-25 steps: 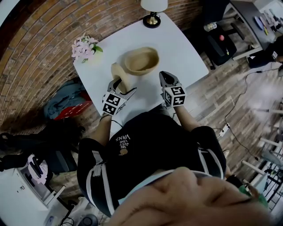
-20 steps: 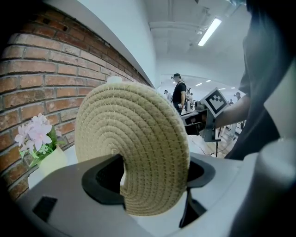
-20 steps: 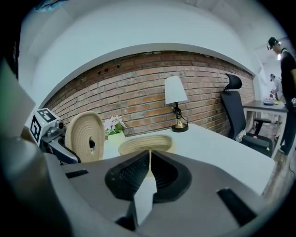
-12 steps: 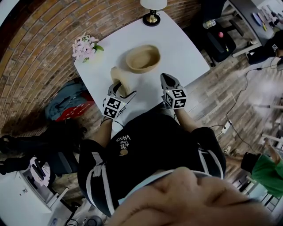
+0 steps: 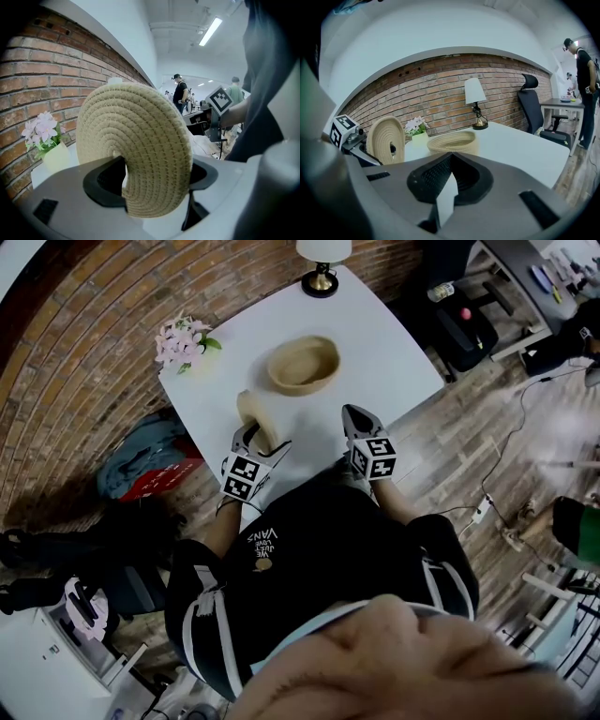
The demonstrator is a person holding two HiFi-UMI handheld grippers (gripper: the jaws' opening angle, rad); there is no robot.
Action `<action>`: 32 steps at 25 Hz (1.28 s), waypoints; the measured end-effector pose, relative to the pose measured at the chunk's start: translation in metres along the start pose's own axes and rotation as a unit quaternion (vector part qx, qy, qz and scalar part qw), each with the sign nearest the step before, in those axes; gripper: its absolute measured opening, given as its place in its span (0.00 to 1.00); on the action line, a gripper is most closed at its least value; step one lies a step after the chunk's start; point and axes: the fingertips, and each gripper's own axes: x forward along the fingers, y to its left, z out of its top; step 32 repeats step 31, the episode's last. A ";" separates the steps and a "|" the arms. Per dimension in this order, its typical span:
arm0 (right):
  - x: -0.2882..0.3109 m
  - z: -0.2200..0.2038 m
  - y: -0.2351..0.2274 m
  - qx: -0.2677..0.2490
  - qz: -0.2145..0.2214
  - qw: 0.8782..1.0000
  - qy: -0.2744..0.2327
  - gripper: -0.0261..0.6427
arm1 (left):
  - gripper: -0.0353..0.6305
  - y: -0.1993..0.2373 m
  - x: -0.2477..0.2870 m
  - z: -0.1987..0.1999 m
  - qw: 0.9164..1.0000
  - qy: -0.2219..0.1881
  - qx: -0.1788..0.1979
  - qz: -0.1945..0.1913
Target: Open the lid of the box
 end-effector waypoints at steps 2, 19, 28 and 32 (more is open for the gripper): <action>-0.003 -0.001 0.002 0.000 0.001 1.000 0.001 0.04 | 0.61 -0.003 -0.001 -0.002 1.000 -0.001 -0.001 0.000; -0.016 -0.002 0.011 0.007 0.007 1.000 -0.005 0.04 | 0.61 -0.020 -0.009 -0.009 1.000 -0.018 -0.024 0.009; -0.015 -0.004 0.012 0.006 0.010 1.000 -0.001 0.04 | 0.61 -0.020 -0.009 -0.011 0.999 -0.020 -0.031 0.013; -0.014 -0.004 0.014 0.005 0.011 1.000 -0.001 0.04 | 0.61 -0.021 -0.009 -0.012 0.999 -0.020 -0.031 0.012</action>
